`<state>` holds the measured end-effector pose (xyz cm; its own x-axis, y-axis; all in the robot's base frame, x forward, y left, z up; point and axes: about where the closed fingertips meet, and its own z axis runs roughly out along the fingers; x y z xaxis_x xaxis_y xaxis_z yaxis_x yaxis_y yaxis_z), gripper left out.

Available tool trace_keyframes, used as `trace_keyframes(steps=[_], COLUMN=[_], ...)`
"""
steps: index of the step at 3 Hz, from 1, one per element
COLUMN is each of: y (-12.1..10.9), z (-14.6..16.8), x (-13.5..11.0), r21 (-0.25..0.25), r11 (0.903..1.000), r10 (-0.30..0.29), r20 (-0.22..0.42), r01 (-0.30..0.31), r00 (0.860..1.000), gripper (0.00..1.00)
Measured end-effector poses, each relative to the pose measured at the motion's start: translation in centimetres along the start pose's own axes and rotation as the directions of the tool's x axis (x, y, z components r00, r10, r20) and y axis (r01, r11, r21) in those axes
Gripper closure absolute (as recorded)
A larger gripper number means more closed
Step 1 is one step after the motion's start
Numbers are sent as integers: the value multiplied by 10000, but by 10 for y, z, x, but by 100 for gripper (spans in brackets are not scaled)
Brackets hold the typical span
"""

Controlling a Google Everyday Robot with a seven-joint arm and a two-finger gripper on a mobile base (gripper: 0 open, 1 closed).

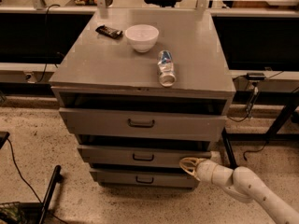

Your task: Close middle drawer

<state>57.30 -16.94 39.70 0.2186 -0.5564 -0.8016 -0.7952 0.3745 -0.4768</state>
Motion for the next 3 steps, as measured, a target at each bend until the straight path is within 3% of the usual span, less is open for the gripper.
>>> trace_keyframes(steps=[2,3], y=[31,91], z=[-16,-35], x=[-14,-49], r21=[-548,-1378], r11=[9985,9904], r10=[-41,138], r20=[-150,295], r01=[32,-96], r00=[9999,9995], gripper=[100,100])
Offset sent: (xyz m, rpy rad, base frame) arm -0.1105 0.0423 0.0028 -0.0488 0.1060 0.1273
